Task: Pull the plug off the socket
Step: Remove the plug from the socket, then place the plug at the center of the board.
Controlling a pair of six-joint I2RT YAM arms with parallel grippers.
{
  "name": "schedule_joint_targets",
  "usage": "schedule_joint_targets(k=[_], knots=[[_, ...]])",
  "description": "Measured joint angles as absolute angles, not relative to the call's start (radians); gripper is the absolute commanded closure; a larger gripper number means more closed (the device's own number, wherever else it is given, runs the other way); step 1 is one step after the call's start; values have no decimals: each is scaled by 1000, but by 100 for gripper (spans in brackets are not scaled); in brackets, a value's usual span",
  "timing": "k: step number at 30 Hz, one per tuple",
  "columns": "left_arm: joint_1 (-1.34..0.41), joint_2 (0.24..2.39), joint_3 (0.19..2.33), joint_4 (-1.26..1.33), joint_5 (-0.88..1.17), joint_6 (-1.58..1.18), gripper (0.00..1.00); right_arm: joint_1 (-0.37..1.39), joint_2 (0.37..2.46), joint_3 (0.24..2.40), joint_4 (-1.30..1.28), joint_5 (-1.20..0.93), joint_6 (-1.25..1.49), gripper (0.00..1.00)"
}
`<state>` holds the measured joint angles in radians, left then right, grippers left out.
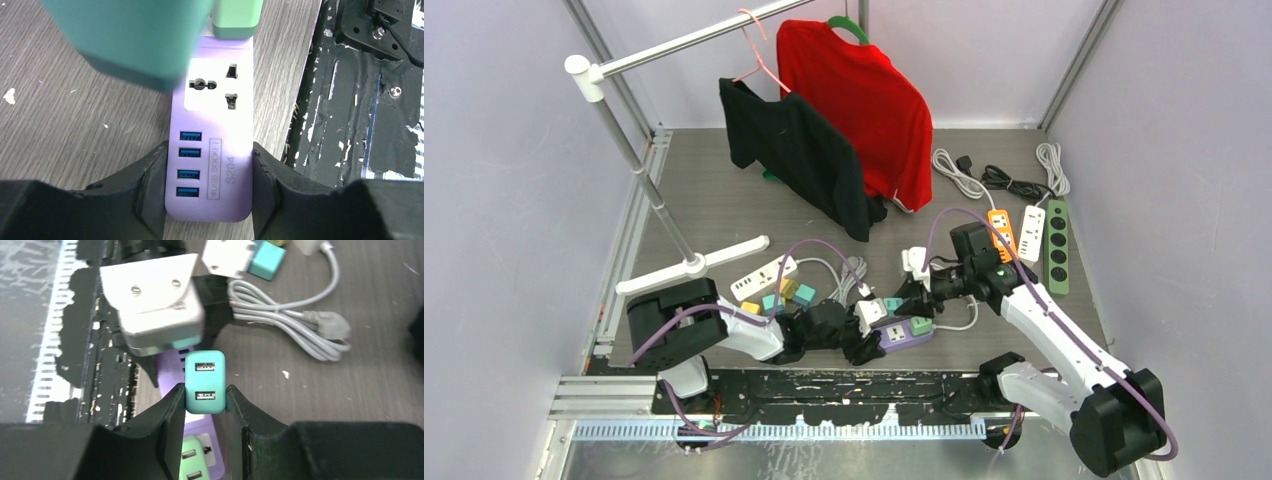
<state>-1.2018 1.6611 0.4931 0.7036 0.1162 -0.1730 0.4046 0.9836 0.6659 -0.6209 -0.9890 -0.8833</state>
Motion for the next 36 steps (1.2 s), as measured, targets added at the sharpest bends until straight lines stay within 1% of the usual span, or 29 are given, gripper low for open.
schedule_joint_targets(k=[2,3,5,7,13,16,21,26,32,33,36], knots=[[-1202,1660,493,704,113,-182,70,372,982,670,-602,-986,-873,99],[-1202,1659,493,702,110,-186,61,356,980,670,-601,-981,-870,99],[-1202,1652,493,693,101,-197,47,326,970,669,-599,-965,-854,99],[-1202,1640,493,672,89,-204,40,300,952,665,-583,-950,-812,99],[-1202,1589,513,550,40,-201,15,162,923,656,-480,-856,-558,99],[-1202,1568,537,492,34,-198,9,87,942,670,-452,-811,-434,97],[-1202,1496,546,432,34,-203,8,-31,1015,723,-405,-743,-245,94],[-1202,1354,551,321,15,-237,8,-145,1122,793,-391,-703,-120,93],[-1202,1146,558,177,-29,-315,7,-227,1272,891,-410,-675,-38,91],[-1202,1111,558,162,-40,-332,7,-239,1301,912,-418,-676,-24,91],[-1202,1020,548,143,-76,-387,0,-287,1421,993,-448,-688,7,91]])
